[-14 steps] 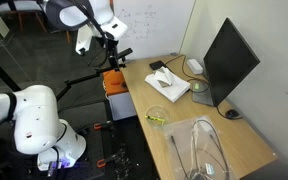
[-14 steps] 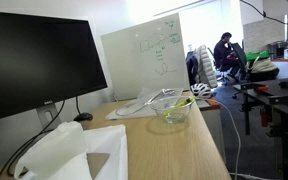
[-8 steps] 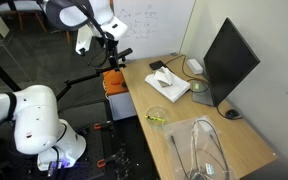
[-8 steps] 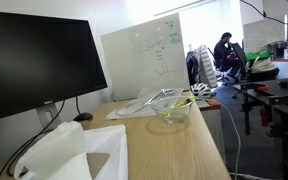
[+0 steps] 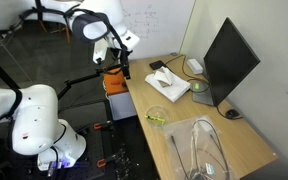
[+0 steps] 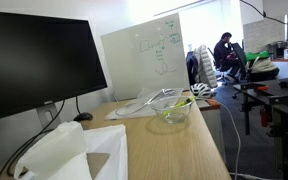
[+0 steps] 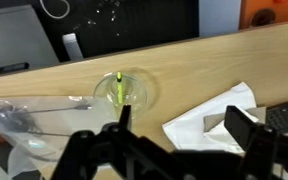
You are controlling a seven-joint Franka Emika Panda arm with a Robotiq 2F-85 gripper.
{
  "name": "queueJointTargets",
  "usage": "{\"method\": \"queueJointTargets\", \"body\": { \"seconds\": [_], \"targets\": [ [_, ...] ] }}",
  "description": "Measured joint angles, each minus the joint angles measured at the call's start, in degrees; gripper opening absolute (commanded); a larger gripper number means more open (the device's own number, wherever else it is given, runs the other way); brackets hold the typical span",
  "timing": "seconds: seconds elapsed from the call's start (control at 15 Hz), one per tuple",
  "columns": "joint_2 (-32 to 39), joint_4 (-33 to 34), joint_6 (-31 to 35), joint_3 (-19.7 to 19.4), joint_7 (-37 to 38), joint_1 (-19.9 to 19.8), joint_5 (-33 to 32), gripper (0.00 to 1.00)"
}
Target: Move the bowl to the right
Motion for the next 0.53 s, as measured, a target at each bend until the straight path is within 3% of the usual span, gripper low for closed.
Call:
{"method": "queueJointTargets", "body": {
  "seconds": [0.33, 0.53],
  "targets": [
    [16.4, 0.2, 14.9, 3.8, 7.1, -2.4, -7.7, 1.00],
    [24.2, 1.2, 19.1, 5.0, 14.4, -2.9, -14.5, 1.00]
  ]
}}
